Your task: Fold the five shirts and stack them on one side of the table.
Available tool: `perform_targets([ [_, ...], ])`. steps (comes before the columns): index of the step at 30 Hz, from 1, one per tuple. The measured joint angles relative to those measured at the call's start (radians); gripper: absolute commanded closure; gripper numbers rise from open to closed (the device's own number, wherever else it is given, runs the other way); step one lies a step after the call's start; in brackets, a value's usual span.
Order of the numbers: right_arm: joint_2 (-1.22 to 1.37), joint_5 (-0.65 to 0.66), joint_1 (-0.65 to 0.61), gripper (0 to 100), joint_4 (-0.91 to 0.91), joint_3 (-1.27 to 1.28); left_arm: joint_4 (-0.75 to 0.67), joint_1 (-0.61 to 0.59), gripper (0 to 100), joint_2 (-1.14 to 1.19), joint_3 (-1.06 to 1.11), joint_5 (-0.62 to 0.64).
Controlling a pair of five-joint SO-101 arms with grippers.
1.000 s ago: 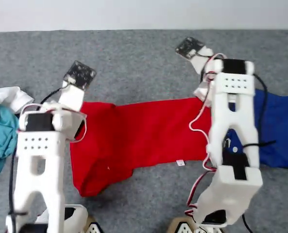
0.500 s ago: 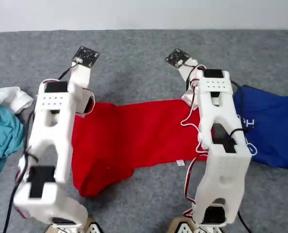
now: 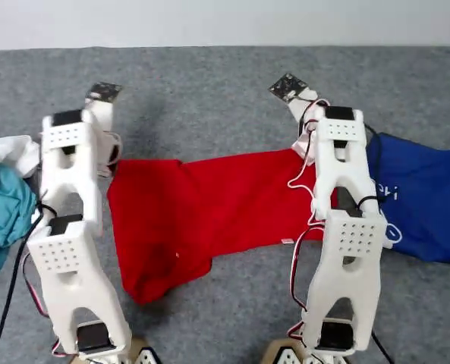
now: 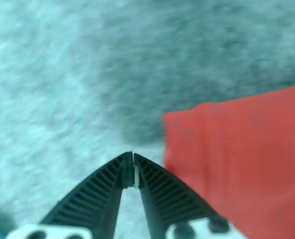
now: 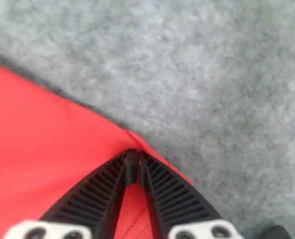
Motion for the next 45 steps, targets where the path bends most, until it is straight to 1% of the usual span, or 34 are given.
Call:
perform_targets([
  [7, 0.028, 0.003, 0.011, 97.9, 0.192, -0.245, 0.184, 0.002, 100, 0.009, -0.238, -0.032],
  [12, 0.028, 0.003, -0.031, 97.9, 0.324, -0.382, 0.288, 0.097, 100, -0.006, -0.321, -0.037],
  [17, 0.034, 0.003, -0.098, 97.9, 0.400, -0.411, 0.295, 0.210, 100, -0.008, -0.284, -0.037],
  [19, 0.058, 0.003, -0.115, 97.9, 0.400, -0.413, 0.293, 0.230, 100, -0.008, -0.241, -0.037],
  [22, 0.126, 0.003, -0.117, 97.9, 0.377, -0.413, 0.236, 0.242, 100, -0.008, -0.155, -0.037],
  [27, 0.226, 0.003, -0.114, 97.9, 0.319, -0.413, 0.149, 0.227, 100, -0.008, -0.023, -0.037],
  [30, 0.244, 0.000, -0.098, 97.9, 0.295, -0.413, 0.097, 0.183, 100, -0.008, 0.032, -0.037],
  [33, 0.244, 0.000, -0.084, 97.9, 0.282, -0.413, 0.075, 0.126, 100, -0.008, 0.038, -0.037],
  [39, 0.252, 0.000, -0.048, 97.9, 0.273, -0.456, 0.074, 0.046, 100, -0.011, 0.038, -0.094],
  [42, 0.264, 0.000, -0.021, 97.9, 0.305, -0.522, 0.121, 0.052, 100, -0.015, 0.025, -0.100],
  [45, 0.265, 0.002, -0.029, 97.9, 0.358, -0.608, 0.161, 0.078, 100, -0.048, -0.018, -0.098],
])
